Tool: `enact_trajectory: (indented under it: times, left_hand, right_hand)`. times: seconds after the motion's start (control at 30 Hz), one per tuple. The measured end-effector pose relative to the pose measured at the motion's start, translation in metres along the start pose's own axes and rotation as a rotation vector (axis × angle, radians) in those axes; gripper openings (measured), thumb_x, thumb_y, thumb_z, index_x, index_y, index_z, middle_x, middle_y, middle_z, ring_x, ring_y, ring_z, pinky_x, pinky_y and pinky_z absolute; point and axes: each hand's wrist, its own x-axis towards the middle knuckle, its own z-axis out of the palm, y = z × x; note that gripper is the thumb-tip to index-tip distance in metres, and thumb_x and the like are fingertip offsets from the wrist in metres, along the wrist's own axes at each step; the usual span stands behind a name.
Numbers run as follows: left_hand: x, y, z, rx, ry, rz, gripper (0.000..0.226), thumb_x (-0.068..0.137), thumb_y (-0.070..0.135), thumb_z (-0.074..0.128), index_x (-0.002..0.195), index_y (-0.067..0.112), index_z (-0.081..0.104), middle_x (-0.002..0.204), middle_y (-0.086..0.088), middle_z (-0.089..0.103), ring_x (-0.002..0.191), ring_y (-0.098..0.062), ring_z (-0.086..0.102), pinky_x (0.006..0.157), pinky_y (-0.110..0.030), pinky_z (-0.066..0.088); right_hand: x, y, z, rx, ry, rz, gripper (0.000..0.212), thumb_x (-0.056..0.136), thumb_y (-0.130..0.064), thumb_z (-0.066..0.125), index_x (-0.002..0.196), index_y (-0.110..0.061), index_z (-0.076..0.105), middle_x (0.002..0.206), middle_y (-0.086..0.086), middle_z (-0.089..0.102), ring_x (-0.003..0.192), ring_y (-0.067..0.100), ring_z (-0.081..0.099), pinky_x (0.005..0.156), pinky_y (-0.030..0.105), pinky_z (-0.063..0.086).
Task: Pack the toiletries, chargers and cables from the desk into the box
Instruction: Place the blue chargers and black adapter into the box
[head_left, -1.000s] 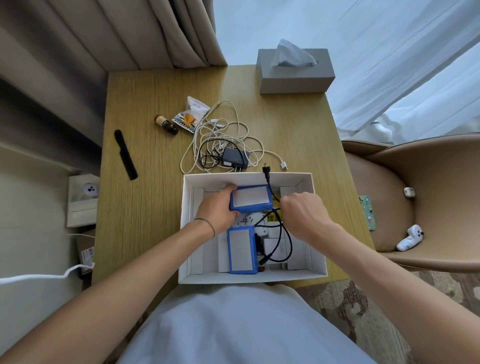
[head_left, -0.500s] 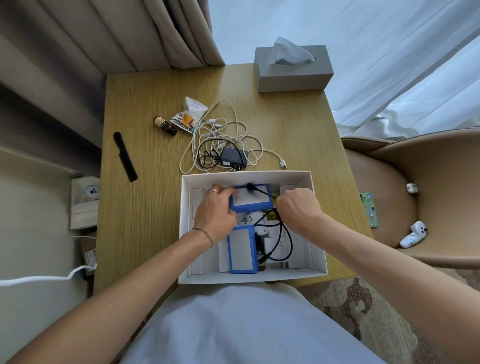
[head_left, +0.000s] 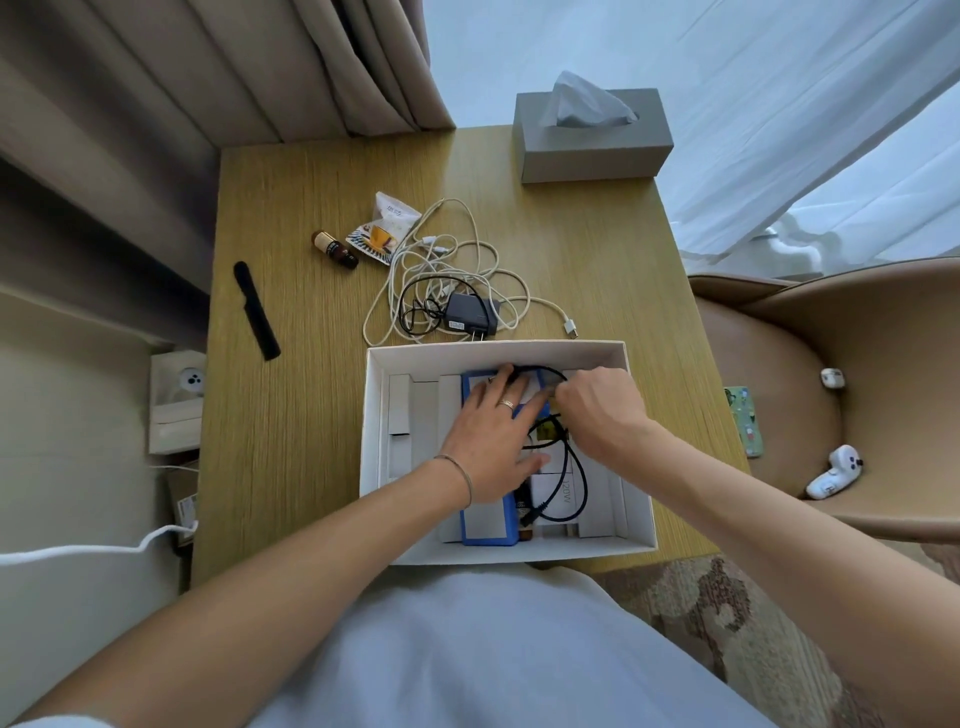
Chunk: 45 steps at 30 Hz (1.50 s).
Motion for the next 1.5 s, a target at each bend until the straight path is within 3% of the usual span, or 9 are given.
enact_trajectory:
  times: [0.1,0.33,0.57,0.63,0.7,0.83,1.03,1.3,1.5]
  left_hand:
    - [0.002,0.000,-0.001,0.000,0.037,-0.005,0.073,0.090,0.055,0.052,0.152,0.023,0.029,0.158,-0.008,0.032,0.148,-0.032,0.017,0.117,-0.049,0.023]
    - [-0.002,-0.004,-0.022,-0.192,0.108,0.013,0.057,0.090,0.035,0.058,0.144,0.021,0.045,0.147,-0.010,0.044,0.139,-0.029,0.036,0.114,-0.042,0.033]
    - [-0.022,-0.022,-0.068,-0.390,0.369,-0.015,0.038,0.089,0.017,0.061,0.126,0.020,0.065,0.127,0.002,0.063,0.119,-0.015,0.055,0.102,-0.031,0.047]
    - [-0.019,-0.035,-0.086,-0.390,0.440,-0.037,0.032,0.089,0.014,0.060,0.120,0.019,0.068,0.118,0.003,0.066,0.113,-0.012,0.057,0.098,-0.025,0.047]
    - [-0.011,-0.050,-0.103,-0.390,0.467,-0.070,0.027,0.090,0.013,0.060,0.115,0.019,0.069,0.112,0.004,0.068,0.106,-0.010,0.059,0.092,-0.023,0.049]
    - [0.016,-0.080,-0.120,-0.389,0.355,-0.178,0.023,0.093,0.017,0.059,0.113,0.022,0.069,0.109,0.007,0.070,0.096,-0.005,0.060,0.077,-0.020,0.050]
    - [0.065,-0.111,-0.110,-0.280,0.028,-0.296,0.030,0.093,0.020,0.056,0.121,0.024,0.065,0.116,0.000,0.068,0.105,-0.018,0.061,0.084,-0.033,0.054]
    - [0.114,-0.132,-0.081,-0.095,-0.143,-0.256,0.056,0.080,0.020,0.072,0.132,0.030,0.052,0.128,-0.002,0.060,0.117,-0.026,0.055,0.090,-0.040,0.053]
    - [0.127,-0.134,-0.063,0.085,-0.147,-0.156,0.051,0.073,0.033,0.073,0.121,0.029,0.055,0.115,0.000,0.064,0.106,-0.024,0.058,0.088,-0.040,0.050]
  right_hand:
    - [-0.011,-0.009,0.005,-0.133,-0.066,-0.022,0.001,0.092,-0.021,0.065,0.091,-0.020,0.065,0.071,-0.004,0.054,0.078,0.015,0.067,0.056,0.025,0.042]
    - [-0.002,-0.006,0.009,0.118,0.005,0.024,0.013,0.089,-0.008,0.064,0.096,-0.016,0.071,0.089,0.000,0.073,0.086,0.024,0.073,0.057,0.031,0.042]
    - [-0.004,0.014,-0.011,0.366,0.275,0.039,0.016,0.087,-0.010,0.055,0.073,-0.018,0.060,0.064,0.001,0.063,0.055,0.023,0.061,0.047,0.031,0.045]
    - [0.002,0.020,-0.023,0.522,0.374,0.038,0.019,0.092,-0.014,0.050,0.080,-0.017,0.065,0.062,-0.003,0.062,0.052,0.018,0.059,0.050,0.033,0.053]
    - [0.010,0.024,-0.036,0.695,0.463,0.057,0.021,0.095,-0.016,0.050,0.104,-0.021,0.069,0.063,-0.005,0.065,0.052,0.014,0.061,0.053,0.035,0.056]
    - [0.029,0.029,-0.058,0.881,0.498,0.156,0.033,0.094,-0.017,0.052,0.124,-0.027,0.062,0.063,-0.008,0.064,0.052,0.012,0.059,0.053,0.035,0.056]
    - [0.051,0.027,-0.068,1.082,0.382,0.239,0.038,0.092,-0.014,0.054,0.128,-0.024,0.061,0.068,-0.004,0.064,0.057,0.014,0.056,0.060,0.040,0.058]
    - [0.057,0.025,-0.054,1.190,0.393,0.287,0.033,0.093,-0.015,0.057,0.124,-0.025,0.064,0.061,-0.001,0.064,0.048,0.011,0.048,0.056,0.040,0.053]
    - [0.046,0.026,-0.037,1.308,0.434,0.275,0.029,0.094,-0.016,0.060,0.118,-0.032,0.066,0.056,0.001,0.060,0.041,0.005,0.040,0.044,0.029,0.042]
